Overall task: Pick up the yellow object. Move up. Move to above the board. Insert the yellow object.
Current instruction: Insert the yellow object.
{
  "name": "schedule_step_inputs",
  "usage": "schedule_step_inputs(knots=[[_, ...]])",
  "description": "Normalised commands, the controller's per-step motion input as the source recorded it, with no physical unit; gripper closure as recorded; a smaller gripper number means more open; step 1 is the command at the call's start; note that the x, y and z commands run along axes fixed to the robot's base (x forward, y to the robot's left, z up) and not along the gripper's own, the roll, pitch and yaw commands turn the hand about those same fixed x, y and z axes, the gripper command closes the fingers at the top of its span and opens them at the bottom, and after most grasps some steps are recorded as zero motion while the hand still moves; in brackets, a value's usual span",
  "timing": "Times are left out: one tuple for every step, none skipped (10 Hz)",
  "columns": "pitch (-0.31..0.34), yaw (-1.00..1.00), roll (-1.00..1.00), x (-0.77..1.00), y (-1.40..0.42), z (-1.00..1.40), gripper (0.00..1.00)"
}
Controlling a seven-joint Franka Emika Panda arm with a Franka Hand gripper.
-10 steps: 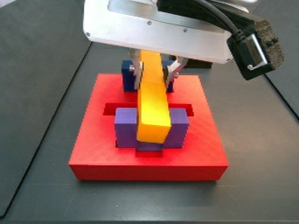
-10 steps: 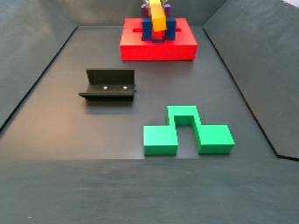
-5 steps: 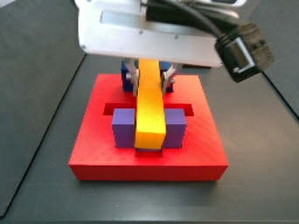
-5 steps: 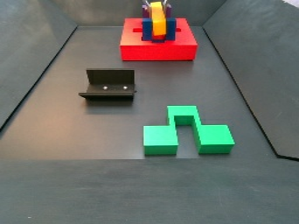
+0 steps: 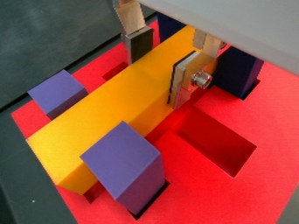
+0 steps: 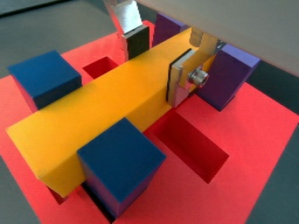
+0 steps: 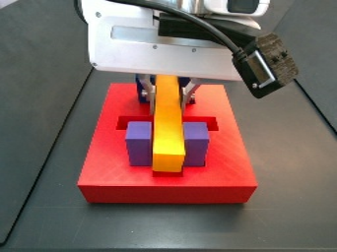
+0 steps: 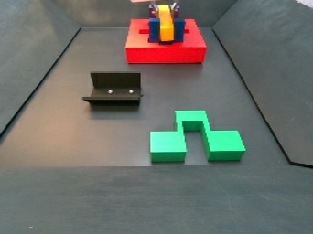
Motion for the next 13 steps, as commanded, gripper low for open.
schedule_step_inputs(knots=[[0.063, 0.06, 0.2, 0.08, -0.05, -0.25, 1.0], [0.044, 0.05, 0.19, 0.06, -0.05, -0.27, 1.0], [0.0, 0.05, 0.15, 0.03, -0.05, -0.21, 1.0], [0.0, 0.04, 0.11, 0.0, -0.02, -0.22, 1.0], [-0.027, 0.04, 0.08, 0.0, -0.01, -0.29, 1.0], [-0.06, 0.07, 0.01, 0.08, -0.04, -0.19, 1.0], [-0.067, 0.04, 0.0, 0.07, 0.0, -0.1, 1.0], [-0.046, -0.07, 0.0, 0.0, 0.08, -0.07, 1.0], [-0.143, -0.18, 0.0, -0.01, 0.0, -0.12, 1.0], [-0.207, -0.17, 0.0, -0.01, 0.0, -0.07, 1.0], [-0.247, -0.14, -0.02, -0.07, 0.0, -0.04, 1.0], [-0.266, -0.18, -0.07, -0.1, 0.0, -0.04, 1.0], [-0.247, -0.17, -0.07, -0.1, 0.0, -0.03, 1.0]])
